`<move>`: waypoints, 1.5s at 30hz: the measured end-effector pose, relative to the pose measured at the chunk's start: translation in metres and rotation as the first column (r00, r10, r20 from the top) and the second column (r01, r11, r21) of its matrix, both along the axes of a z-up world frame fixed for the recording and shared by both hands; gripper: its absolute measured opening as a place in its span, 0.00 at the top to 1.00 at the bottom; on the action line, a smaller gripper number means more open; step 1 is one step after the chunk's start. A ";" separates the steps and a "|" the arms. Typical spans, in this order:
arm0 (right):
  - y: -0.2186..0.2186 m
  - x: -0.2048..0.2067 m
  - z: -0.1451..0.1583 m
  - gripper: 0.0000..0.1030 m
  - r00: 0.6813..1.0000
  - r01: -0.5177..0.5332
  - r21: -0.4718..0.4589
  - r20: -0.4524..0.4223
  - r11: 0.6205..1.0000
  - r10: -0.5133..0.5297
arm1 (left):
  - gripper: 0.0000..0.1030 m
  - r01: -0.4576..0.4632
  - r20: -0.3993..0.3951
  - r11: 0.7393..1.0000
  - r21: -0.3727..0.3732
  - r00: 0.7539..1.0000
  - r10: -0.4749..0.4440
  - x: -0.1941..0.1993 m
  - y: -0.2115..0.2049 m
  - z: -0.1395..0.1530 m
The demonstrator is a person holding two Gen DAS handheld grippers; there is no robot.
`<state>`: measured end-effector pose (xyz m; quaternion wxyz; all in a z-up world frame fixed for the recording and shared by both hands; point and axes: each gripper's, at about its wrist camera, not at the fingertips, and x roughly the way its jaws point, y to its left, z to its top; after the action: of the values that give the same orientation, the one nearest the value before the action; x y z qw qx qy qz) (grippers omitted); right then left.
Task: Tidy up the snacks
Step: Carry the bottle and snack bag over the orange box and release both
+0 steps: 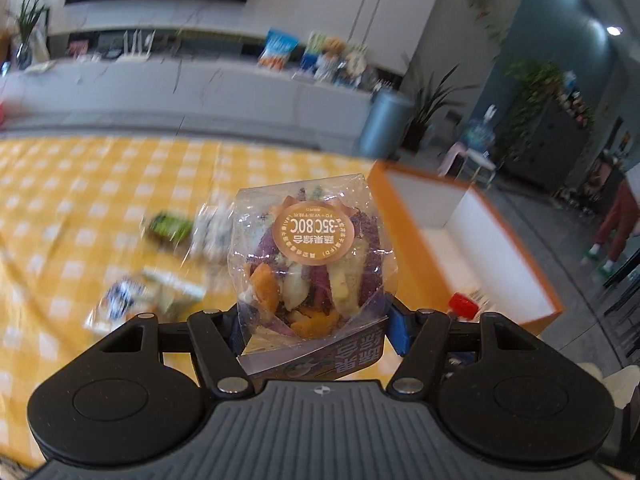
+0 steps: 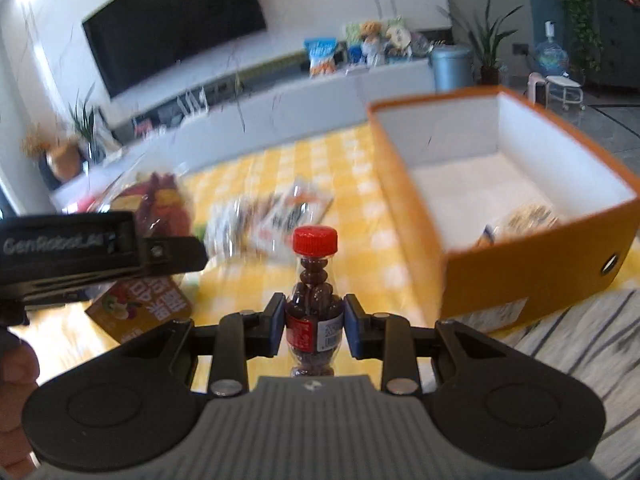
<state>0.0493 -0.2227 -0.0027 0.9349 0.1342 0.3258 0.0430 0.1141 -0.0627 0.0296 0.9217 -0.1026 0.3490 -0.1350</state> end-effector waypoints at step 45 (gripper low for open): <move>-0.170 0.064 -0.022 0.62 0.848 0.526 0.113 0.007 0.843 -0.530 | 0.28 0.285 0.001 0.958 -0.022 0.959 -0.285 0.077 -0.141 -0.020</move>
<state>0.1132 -0.3931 -0.0242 0.9080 0.2677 0.2559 -0.1961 0.1908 -0.2036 0.0100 0.8912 -0.0614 0.3595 -0.2698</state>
